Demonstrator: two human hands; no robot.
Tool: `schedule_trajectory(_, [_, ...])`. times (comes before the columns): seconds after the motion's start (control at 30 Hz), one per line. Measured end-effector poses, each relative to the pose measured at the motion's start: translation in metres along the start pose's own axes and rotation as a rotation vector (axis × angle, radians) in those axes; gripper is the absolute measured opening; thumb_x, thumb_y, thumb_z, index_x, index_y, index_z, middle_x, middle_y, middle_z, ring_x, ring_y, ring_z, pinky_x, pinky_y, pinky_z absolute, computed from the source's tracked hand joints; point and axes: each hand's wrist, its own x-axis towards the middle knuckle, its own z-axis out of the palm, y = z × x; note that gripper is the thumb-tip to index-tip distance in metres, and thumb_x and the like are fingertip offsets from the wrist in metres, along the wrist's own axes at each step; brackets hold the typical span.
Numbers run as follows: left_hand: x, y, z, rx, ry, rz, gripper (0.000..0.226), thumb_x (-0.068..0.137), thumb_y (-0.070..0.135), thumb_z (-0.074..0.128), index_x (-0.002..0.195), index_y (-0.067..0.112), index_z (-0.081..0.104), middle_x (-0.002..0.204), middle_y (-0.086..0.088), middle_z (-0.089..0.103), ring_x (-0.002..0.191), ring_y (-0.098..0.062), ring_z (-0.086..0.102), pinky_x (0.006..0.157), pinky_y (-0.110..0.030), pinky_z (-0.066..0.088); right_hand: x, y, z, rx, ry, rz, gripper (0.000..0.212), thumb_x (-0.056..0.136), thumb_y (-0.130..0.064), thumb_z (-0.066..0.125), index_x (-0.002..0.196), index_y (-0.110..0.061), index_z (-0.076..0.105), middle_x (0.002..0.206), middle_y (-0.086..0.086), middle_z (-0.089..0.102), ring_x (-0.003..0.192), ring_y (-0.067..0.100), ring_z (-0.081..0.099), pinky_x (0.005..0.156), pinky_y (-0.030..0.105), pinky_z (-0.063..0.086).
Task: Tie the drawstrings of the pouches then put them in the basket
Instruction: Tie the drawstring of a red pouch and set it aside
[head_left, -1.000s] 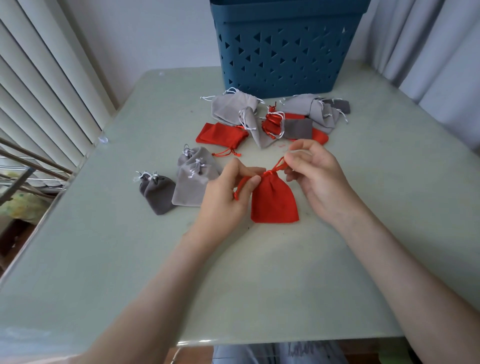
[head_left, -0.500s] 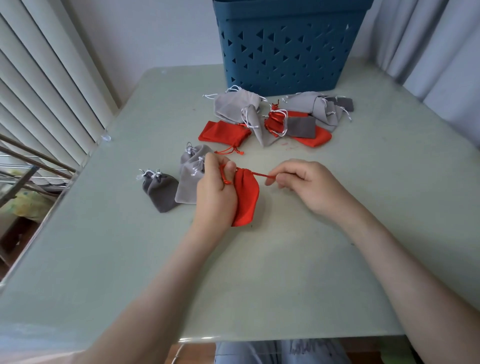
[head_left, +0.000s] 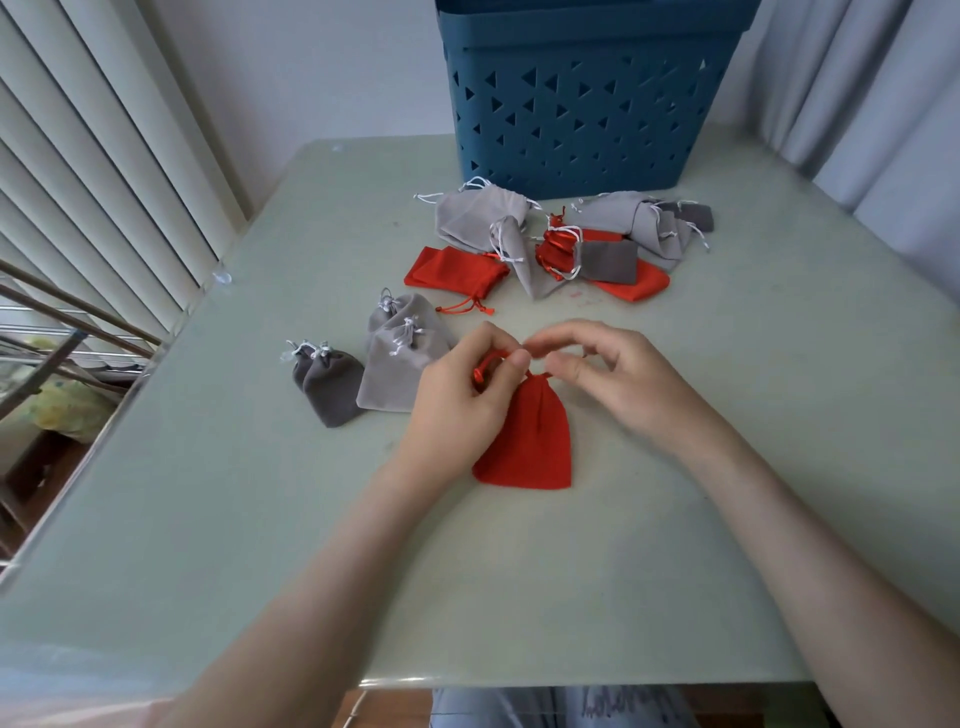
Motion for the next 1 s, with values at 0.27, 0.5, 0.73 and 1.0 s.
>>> schedule_trajectory(0.27, [0.004, 0.013, -0.007, -0.627, -0.089, -0.289, 0.011, 0.094, 0.006, 0.052, 0.101, 0.012, 0.047, 0.077, -0.023, 0.060, 0.039, -0.014, 0.042, 0.037, -0.017, 0.031, -0.002, -0.001, 0.006, 0.221, -0.090, 0.050, 0.009, 0.081, -0.020, 0.068, 0.074, -0.026, 0.069, 0.077, -0.008, 0.063, 0.074, 0.018, 0.041, 0.070, 0.028, 0.035])
schedule_trajectory(0.5, [0.006, 0.007, -0.008, -0.503, -0.105, -0.098, 0.028, 0.087, 0.005, 0.055, 0.109, 0.020, 0.047, 0.099, 0.006, 0.069, 0.058, -0.009, 0.049, 0.052, -0.020, 0.041, -0.006, -0.007, 0.001, 0.292, -0.125, 0.022, 0.003, 0.078, -0.017, 0.062, 0.076, -0.015, 0.062, 0.076, 0.002, 0.056, 0.071, 0.017, 0.044, 0.069, 0.024, 0.036])
schedule_trajectory(0.73, [0.005, -0.001, -0.006, -0.212, -0.128, -0.108, 0.021, 0.091, 0.011, 0.060, 0.073, 0.021, 0.058, 0.061, 0.018, 0.059, 0.059, 0.000, 0.049, 0.057, -0.015, 0.038, -0.007, -0.006, 0.001, 0.292, -0.137, 0.017, 0.002, 0.078, -0.019, 0.063, 0.078, -0.018, 0.064, 0.076, -0.004, 0.061, 0.071, 0.012, 0.047, 0.070, 0.020, 0.038])
schedule_trajectory(1.0, [0.005, 0.003, -0.004, -0.264, -0.145, -0.182, 0.018, 0.086, 0.031, 0.063, 0.074, 0.019, 0.061, 0.068, 0.006, 0.059, 0.068, -0.010, 0.050, 0.066, -0.029, 0.039, -0.003, -0.004, 0.007, 0.213, -0.006, -0.031, 0.024, 0.084, -0.001, 0.065, 0.094, -0.023, 0.059, 0.070, -0.008, 0.062, 0.060, 0.003, 0.047, 0.061, 0.013, 0.035])
